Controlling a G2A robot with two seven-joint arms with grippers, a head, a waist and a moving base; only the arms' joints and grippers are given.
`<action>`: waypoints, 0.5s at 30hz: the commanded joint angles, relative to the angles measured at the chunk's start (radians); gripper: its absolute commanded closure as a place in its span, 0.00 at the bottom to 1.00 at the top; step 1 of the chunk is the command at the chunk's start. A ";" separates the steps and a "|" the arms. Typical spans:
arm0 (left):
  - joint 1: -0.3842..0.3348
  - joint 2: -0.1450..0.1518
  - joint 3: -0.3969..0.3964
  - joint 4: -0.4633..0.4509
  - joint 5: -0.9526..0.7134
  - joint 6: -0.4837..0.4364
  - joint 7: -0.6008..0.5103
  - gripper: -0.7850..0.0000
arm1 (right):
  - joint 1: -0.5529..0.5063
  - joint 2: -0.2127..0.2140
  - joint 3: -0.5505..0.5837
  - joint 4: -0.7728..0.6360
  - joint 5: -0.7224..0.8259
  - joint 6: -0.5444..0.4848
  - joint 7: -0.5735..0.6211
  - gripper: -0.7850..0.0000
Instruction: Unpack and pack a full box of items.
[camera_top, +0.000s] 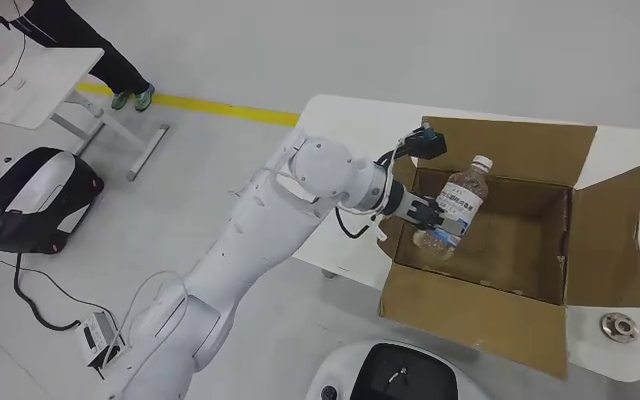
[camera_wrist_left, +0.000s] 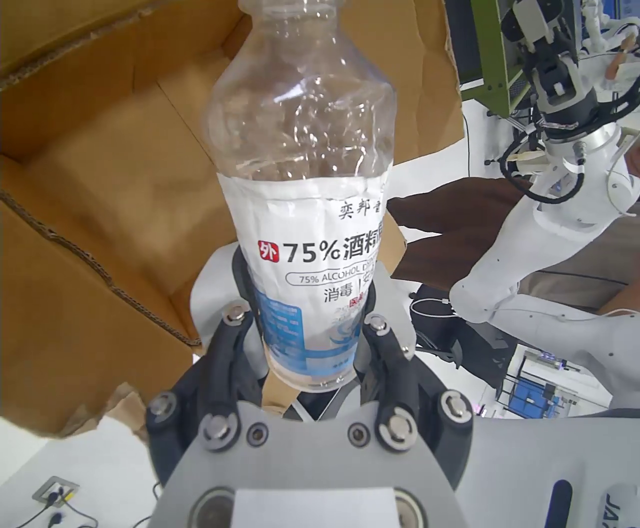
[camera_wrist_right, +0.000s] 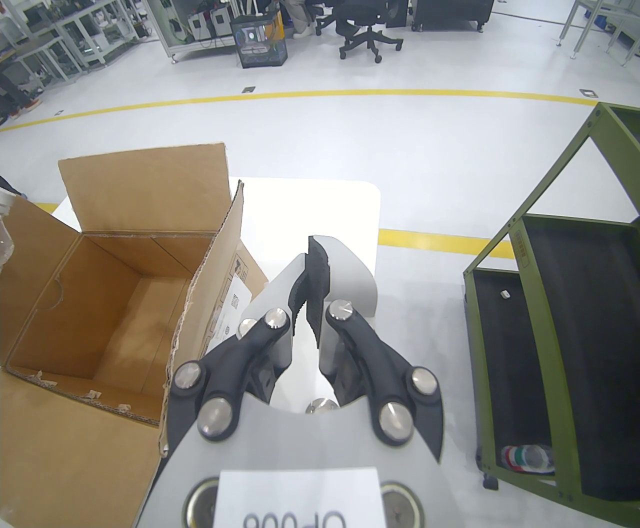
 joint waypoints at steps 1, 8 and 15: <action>-0.006 -0.001 0.013 0.010 0.002 0.013 -0.003 1.00 | 0.000 0.000 0.000 0.000 0.000 0.000 0.000 1.00; -0.022 -0.003 0.042 0.056 -0.002 0.068 0.000 1.00 | 0.000 0.000 0.000 0.000 0.000 0.000 0.000 1.00; -0.038 -0.003 0.063 0.082 -0.007 0.080 -0.015 0.00 | 0.000 0.000 0.000 0.000 0.000 0.000 0.000 1.00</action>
